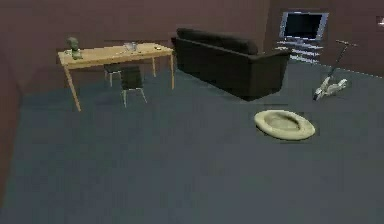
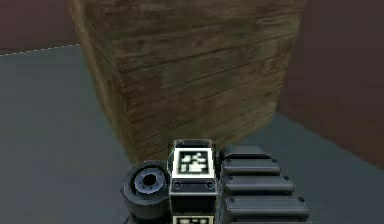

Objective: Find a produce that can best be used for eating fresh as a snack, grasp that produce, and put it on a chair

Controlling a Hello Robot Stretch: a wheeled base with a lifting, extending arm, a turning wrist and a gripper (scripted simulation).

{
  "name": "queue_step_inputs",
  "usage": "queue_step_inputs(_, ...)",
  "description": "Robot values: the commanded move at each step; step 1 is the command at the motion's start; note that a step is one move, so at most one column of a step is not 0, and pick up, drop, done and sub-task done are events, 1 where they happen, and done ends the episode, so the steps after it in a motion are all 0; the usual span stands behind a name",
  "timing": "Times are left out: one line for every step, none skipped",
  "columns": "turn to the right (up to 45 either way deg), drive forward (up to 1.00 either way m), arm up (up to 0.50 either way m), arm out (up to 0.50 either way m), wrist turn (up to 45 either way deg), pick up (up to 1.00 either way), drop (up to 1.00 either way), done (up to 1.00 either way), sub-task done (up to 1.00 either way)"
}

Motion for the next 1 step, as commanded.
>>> queue_step_inputs(0.0, 1.00, 0.00, 0.00, 0.0, 0.00, 0.00, 0.00, 0.00)
